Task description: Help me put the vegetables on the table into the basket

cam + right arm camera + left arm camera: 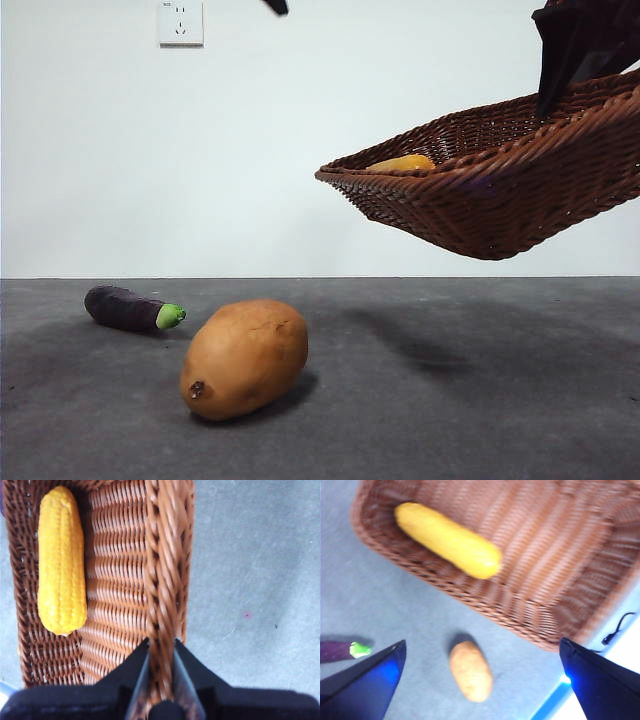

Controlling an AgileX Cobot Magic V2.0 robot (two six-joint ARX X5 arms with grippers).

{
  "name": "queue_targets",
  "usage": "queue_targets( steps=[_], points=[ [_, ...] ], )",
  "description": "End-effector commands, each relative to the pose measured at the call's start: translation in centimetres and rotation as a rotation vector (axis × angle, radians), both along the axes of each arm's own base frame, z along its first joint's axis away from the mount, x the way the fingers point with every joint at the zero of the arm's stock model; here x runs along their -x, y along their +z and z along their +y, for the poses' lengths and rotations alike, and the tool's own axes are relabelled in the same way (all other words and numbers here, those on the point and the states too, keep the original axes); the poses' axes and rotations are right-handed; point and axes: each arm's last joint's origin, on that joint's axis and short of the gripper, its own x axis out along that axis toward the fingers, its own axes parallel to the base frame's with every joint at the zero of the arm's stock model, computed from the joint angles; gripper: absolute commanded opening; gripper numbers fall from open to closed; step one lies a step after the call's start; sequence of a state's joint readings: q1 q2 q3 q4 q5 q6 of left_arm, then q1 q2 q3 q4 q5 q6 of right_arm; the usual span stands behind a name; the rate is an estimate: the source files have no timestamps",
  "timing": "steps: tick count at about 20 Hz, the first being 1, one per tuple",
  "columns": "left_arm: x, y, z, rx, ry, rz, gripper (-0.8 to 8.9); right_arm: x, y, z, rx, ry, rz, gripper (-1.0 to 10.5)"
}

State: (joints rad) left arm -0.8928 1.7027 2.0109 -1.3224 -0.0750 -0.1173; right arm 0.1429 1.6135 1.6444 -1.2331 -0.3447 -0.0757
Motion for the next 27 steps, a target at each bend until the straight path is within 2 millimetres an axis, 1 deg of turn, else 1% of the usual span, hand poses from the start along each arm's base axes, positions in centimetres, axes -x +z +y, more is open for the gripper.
queue_targets(
  steps=[1,2,3,5,7,8,10,12,13,16,18,21,23,27],
  points=[
    [1.6,-0.4,-0.4,-0.025,-0.016,-0.007,6.92,0.1,0.1,0.0,-0.001,0.006,-0.013,-0.1],
    [2.2,-0.9,-0.4,-0.052,-0.002,-0.009,6.92,0.1,0.1,-0.1,0.007,0.001,-0.015,-0.1],
    [2.7,-1.9,-0.2,-0.088,0.017,0.000,6.92,0.1,0.1,-0.2,0.012,-0.004,-0.016,-0.1],
    [3.2,-4.8,0.3,-0.171,0.060,0.054,6.92,0.0,0.1,-0.5,0.012,-0.014,-0.018,-0.1],
    [3.0,-7.9,0.5,-0.273,0.142,0.059,6.92,-0.1,0.1,-1.2,0.011,-0.034,-0.018,-0.1],
    [2.6,-9.6,0.4,-0.275,0.160,0.060,6.92,-0.2,0.1,-1.5,0.011,-0.045,-0.019,-0.1],
    [1.8,-12.3,0.3,-0.197,0.146,0.141,6.92,-0.2,0.1,-2.2,0.013,-0.064,-0.019,-0.1],
    [1.1,-14.8,0.5,-0.126,0.152,0.207,6.92,-0.3,0.1,-3.0,0.013,-0.091,-0.017,-0.1],
    [1.0,-15.7,0.8,-0.129,0.169,0.214,6.92,-0.3,0.1,-3.4,0.014,-0.103,-0.015,-0.1],
    [0.3,-17.4,1.9,-0.141,0.224,0.231,6.92,-0.3,0.1,-4.5,0.014,-0.139,-0.013,-0.1],
    [-0.6,-18.3,2.3,-0.099,0.245,0.229,6.92,-0.3,0.1,-4.9,0.014,-0.152,-0.011,-0.1],
    [-1.5,-19.4,2.9,-0.032,0.241,0.285,6.92,-0.3,0.0,-4.9,0.015,-0.153,-0.008,-0.1],
    [-1.9,-20.0,3.2,-0.037,0.245,0.303,6.92,-0.3,0.0,-4.9,0.014,-0.152,-0.008,-0.1],
    [-2.8,-21.8,2.5,-0.045,0.250,0.321,6.92,-0.3,0.0,-4.9,0.014,-0.152,-0.007,-0.1]
  ],
)
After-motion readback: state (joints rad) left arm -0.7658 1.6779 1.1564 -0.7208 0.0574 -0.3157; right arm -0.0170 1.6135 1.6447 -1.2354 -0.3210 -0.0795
